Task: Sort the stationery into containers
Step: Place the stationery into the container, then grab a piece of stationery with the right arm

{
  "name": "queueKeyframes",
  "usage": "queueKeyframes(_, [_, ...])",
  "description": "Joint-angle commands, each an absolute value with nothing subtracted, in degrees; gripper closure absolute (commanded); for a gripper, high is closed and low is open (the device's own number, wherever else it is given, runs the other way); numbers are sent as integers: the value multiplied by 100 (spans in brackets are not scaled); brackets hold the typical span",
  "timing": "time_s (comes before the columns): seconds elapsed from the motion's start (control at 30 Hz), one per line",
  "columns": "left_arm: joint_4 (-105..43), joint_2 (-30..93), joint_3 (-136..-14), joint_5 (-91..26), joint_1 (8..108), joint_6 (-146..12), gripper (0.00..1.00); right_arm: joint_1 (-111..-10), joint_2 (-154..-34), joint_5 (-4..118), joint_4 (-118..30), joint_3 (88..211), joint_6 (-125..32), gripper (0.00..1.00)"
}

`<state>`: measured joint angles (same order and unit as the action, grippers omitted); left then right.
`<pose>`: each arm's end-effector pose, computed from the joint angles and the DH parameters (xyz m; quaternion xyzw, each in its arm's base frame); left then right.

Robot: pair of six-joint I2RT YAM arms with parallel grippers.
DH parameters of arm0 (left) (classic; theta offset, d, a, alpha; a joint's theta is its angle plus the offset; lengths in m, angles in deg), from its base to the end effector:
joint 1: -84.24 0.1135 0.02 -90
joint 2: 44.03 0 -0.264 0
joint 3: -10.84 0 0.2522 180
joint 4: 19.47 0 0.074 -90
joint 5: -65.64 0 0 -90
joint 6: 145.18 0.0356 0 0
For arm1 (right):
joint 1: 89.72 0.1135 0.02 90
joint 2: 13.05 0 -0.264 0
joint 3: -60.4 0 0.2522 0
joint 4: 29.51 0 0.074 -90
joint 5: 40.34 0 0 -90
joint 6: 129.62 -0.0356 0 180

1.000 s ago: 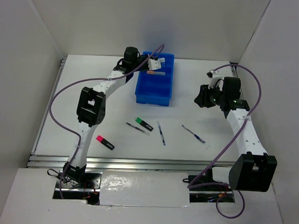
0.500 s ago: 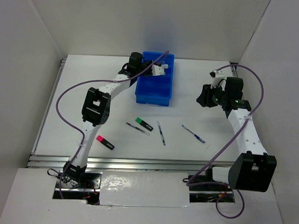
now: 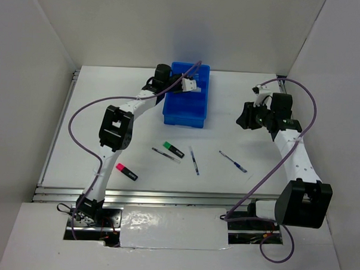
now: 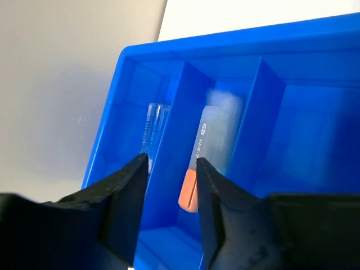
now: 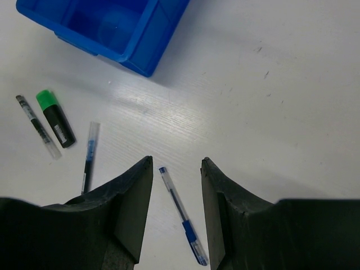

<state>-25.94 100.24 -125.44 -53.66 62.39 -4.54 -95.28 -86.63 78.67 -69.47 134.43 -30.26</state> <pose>0.5372 -0.2342 0.2064 0.5771 0.5252 -0.0463 0.6237 0.2790 -0.0098 0.3018 -0.1358 0.8716 0.1710 0.4388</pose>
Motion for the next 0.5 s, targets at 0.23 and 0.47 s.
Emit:
queueKeyframes(0.23, [-1777,8837,-12211,-5548,6428,-1803,42,-9008,-8802,8113,-6902,13814,-2680,53])
queueKeyframes(0.47, [-2240,6840,-11517,-4696,6991,-4488,37,-7286,-9030,7762,-6920,13956,-2810,55])
